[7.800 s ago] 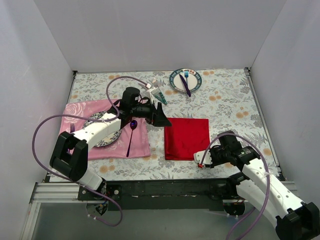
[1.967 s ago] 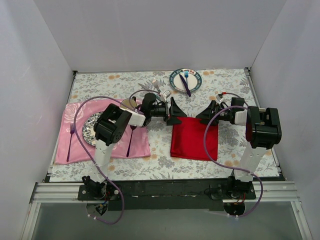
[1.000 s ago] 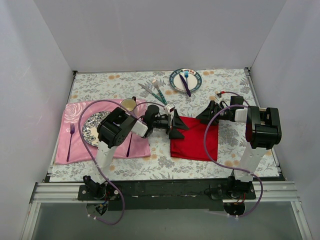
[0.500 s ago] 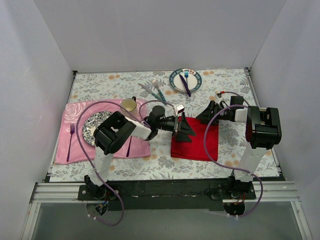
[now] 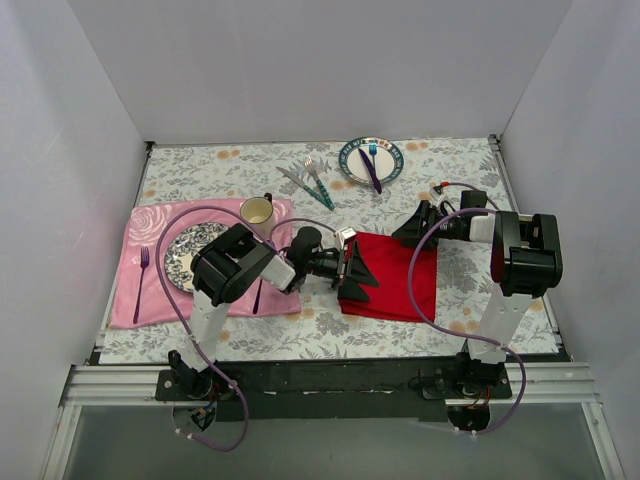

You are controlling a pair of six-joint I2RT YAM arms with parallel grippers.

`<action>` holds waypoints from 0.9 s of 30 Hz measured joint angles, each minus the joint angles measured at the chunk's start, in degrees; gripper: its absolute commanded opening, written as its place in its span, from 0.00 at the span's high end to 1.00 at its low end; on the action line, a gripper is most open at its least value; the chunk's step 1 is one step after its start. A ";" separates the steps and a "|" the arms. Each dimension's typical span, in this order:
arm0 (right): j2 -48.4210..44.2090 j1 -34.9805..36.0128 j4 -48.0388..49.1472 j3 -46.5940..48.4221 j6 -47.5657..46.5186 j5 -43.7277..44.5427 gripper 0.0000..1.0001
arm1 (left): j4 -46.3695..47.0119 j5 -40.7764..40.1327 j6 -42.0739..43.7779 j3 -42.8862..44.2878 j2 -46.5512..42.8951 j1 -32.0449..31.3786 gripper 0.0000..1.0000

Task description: Fold the napkin into a case and place the utensils inside

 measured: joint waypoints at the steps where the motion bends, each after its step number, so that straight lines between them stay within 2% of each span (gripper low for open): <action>1: 0.02 0.00 -0.11 0.02 -0.02 0.00 0.16 | 0.57 0.02 -0.15 -0.17 0.00 0.07 0.02; 6: 0.02 -0.02 -0.28 0.09 -0.17 -0.02 0.17 | 0.79 0.22 0.48 -0.59 -0.63 0.09 0.02; 15: 0.02 0.00 -0.52 0.13 -0.85 -0.07 0.17 | -3.06 0.11 3.52 1.42 -8.83 -2.71 0.02; 27: 0.02 0.00 -0.90 0.31 -1.31 -0.04 0.17 | -1.46 -1.44 0.63 -4.26 -3.39 -3.89 0.02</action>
